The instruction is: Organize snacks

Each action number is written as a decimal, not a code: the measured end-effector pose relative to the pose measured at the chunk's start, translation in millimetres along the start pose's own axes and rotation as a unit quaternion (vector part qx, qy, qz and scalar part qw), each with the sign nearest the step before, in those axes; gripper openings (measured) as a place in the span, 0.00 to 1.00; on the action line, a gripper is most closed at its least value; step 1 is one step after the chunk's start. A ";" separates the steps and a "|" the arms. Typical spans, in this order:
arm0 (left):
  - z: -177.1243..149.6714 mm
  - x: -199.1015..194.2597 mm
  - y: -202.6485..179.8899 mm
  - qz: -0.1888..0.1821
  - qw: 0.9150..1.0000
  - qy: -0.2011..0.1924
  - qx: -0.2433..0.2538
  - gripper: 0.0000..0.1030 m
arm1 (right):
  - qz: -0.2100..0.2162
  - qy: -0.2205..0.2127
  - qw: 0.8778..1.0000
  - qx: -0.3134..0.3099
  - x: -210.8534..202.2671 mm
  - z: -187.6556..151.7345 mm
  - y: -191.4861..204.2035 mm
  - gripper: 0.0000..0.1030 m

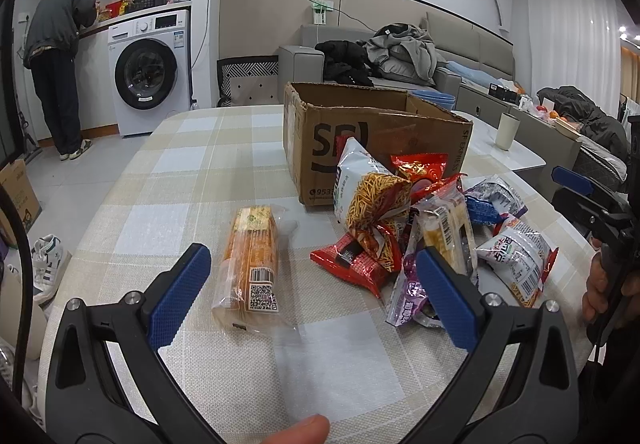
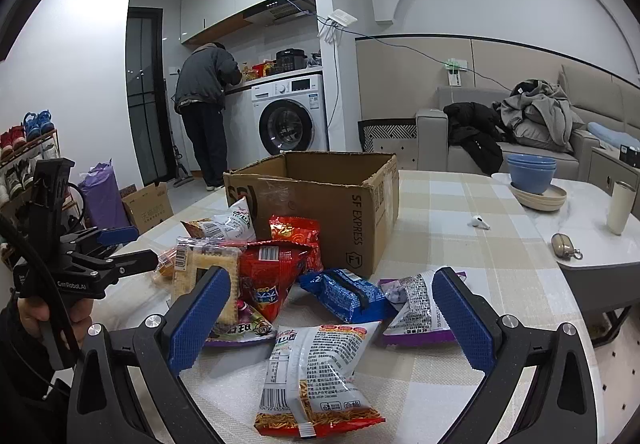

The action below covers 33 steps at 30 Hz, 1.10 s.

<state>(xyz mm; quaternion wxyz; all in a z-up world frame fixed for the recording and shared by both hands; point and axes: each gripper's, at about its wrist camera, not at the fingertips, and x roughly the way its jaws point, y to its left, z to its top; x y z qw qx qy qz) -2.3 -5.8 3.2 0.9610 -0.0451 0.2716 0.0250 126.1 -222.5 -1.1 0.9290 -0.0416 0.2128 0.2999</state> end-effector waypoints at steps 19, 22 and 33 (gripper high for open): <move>1.1 25.6 22.5 0.037 0.998 0.049 -0.035 0.99 | -0.041 0.035 0.997 0.051 14.7 3.5 -19.6 1.00; 2.3 30.4 26.7 0.044 0.997 0.059 -0.036 0.99 | -0.053 0.047 0.996 0.054 19.6 3.7 -24.0 1.00; 5.0 53.8 42.2 0.059 0.992 0.103 -0.047 0.99 | -0.093 0.079 0.991 0.054 30.8 8.0 -41.8 1.00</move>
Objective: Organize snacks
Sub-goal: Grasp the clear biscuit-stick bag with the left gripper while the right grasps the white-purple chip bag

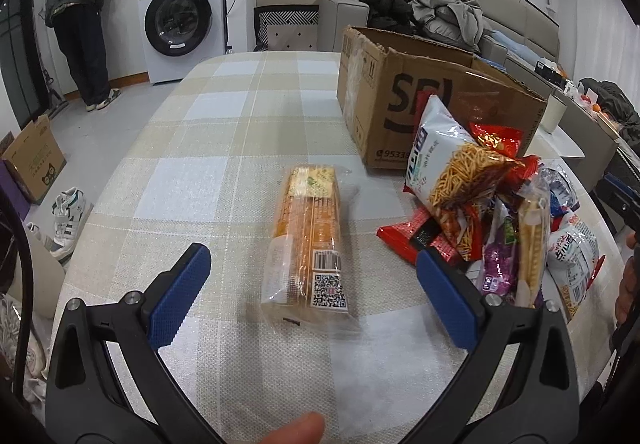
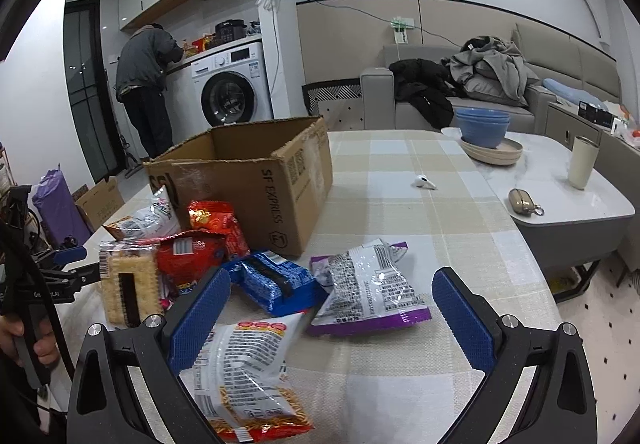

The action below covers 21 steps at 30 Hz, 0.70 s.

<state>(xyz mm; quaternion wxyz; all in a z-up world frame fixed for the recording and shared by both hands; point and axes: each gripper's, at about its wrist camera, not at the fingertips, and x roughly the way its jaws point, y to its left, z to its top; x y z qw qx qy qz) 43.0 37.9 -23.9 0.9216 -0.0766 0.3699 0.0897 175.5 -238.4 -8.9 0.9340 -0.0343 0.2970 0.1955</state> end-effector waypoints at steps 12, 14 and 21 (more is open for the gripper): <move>8.8 27.5 12.9 0.006 0.999 0.036 -0.012 0.98 | -0.027 0.077 0.996 0.020 41.0 2.8 -23.4 1.00; 9.1 33.1 15.8 -0.004 0.999 0.044 -0.019 0.91 | -0.023 0.085 0.996 0.021 47.1 4.5 -25.1 1.00; 7.3 45.6 17.8 -0.019 0.998 0.055 -0.015 0.77 | -0.025 0.112 0.993 0.022 70.7 9.1 -28.0 0.92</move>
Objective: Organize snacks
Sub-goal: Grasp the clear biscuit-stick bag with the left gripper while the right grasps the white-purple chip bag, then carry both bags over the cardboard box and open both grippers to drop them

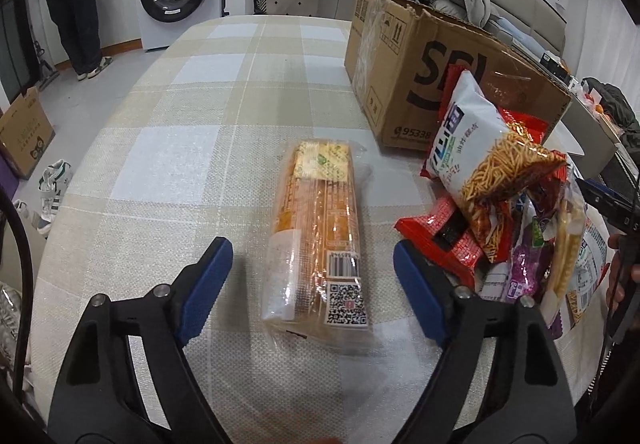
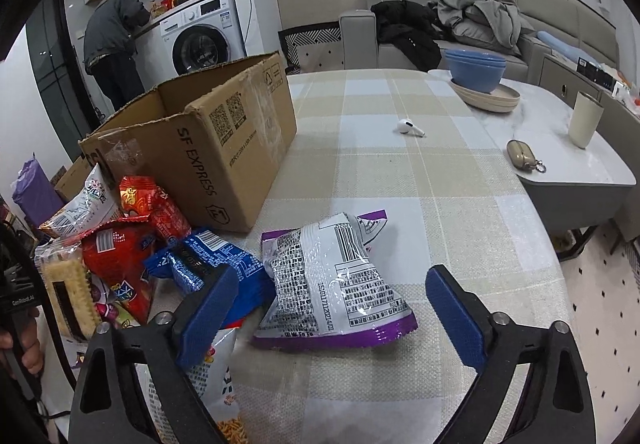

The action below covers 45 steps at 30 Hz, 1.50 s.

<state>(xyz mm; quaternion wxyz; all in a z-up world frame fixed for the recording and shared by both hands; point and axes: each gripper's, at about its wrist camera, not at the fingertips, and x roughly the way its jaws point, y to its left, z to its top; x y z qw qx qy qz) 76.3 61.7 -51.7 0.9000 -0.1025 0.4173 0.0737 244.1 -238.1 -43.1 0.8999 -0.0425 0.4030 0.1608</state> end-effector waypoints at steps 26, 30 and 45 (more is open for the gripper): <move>-1.1 -5.9 -0.5 -0.006 1.000 -0.008 -0.001 0.33 | 0.024 -0.016 1.000 -0.002 -3.2 -6.2 0.8 0.43; -3.6 -14.1 1.0 -0.008 1.000 -0.020 -0.006 0.32 | 0.026 -0.031 0.999 0.001 -10.6 -4.4 0.0 0.42; 4.7 -74.2 -7.3 -0.028 0.996 -0.087 -0.008 0.32 | 0.057 -0.127 0.990 0.004 -60.1 1.9 8.5 0.41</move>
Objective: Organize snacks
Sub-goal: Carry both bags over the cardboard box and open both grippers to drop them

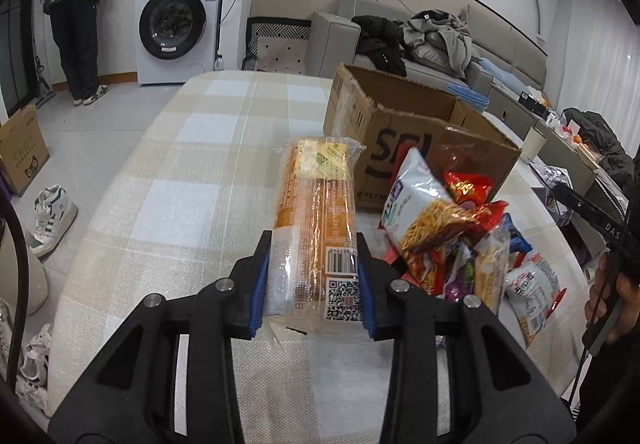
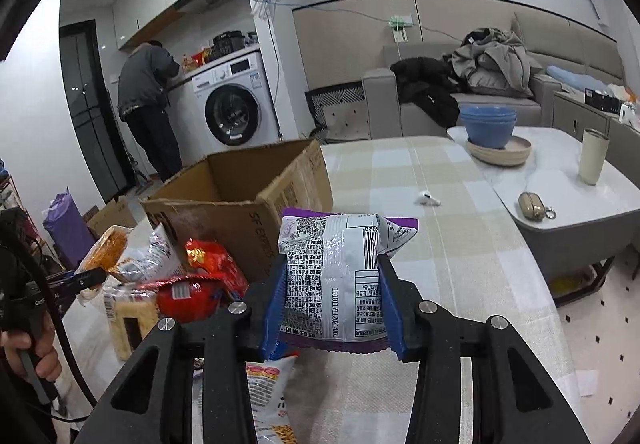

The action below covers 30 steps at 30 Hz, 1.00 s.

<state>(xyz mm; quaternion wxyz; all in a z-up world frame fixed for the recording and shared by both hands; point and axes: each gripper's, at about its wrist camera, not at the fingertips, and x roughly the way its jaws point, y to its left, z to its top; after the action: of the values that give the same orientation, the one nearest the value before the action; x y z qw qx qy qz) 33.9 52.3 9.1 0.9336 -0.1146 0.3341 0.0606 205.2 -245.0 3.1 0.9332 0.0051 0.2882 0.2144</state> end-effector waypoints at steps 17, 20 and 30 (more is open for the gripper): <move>61.7 -27.1 -57.0 -0.052 0.997 -0.038 0.042 0.32 | 0.049 -0.051 0.997 -0.009 -25.2 28.6 38.2 0.41; 71.3 -28.1 -68.1 -0.058 0.996 -0.039 0.050 0.32 | 0.055 -0.051 0.997 -0.009 -21.4 40.1 44.8 0.41; 110.1 -18.7 -97.1 -0.062 0.995 -0.038 0.065 0.32 | 0.069 -0.039 0.997 -0.015 8.1 69.9 63.0 0.41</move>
<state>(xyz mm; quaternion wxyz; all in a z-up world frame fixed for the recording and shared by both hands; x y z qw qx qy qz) 105.0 -14.2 120.4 0.9531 -0.0719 0.2936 -0.0146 223.9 -176.6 65.4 0.9267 0.0190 0.2469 0.2827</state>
